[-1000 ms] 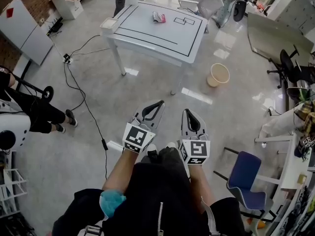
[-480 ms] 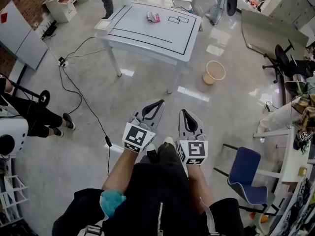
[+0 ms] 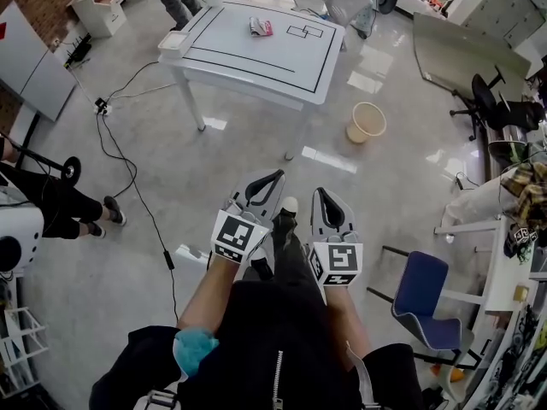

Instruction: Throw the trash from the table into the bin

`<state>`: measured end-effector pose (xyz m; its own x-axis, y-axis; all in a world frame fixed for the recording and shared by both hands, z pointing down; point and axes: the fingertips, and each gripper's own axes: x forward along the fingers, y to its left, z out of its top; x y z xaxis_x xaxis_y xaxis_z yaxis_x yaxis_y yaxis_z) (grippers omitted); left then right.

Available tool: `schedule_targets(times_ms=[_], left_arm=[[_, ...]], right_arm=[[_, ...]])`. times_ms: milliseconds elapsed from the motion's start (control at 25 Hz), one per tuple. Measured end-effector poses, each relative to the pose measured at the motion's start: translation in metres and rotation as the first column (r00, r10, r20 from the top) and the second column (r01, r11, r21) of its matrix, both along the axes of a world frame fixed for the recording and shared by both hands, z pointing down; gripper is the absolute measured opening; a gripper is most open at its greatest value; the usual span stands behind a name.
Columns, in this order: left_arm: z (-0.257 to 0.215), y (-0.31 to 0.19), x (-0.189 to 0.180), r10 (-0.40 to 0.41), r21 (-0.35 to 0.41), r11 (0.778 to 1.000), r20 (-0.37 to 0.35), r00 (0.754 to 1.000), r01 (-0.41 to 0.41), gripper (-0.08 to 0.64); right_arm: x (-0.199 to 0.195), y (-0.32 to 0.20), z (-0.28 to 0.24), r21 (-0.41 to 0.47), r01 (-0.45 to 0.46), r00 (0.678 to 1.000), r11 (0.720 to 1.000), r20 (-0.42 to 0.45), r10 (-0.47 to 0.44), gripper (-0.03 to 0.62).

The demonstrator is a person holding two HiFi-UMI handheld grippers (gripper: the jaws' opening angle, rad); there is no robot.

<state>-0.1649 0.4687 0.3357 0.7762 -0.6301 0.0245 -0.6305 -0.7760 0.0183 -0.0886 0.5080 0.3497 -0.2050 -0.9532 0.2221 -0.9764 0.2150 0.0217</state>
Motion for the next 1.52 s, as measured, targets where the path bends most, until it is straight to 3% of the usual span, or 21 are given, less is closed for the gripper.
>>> schedule_targets(times_ms=[840,1520], left_arm=[[0.001,-0.039,0.021,0.031,0.013,0.999,0.002,1.0,-0.031,0.006],[0.012,-0.125,0.026,-0.006,-0.016,1.0,0.021,1.0,0.006,0.006]], right_arm=[[0.013,-0.043,0.006,-0.011,0.015,1.0,1.0,0.0,-0.015,0.009],[0.014,-0.135,0.019,-0.044,0.068,0.997,0.997,0.026,-0.066,0.009]])
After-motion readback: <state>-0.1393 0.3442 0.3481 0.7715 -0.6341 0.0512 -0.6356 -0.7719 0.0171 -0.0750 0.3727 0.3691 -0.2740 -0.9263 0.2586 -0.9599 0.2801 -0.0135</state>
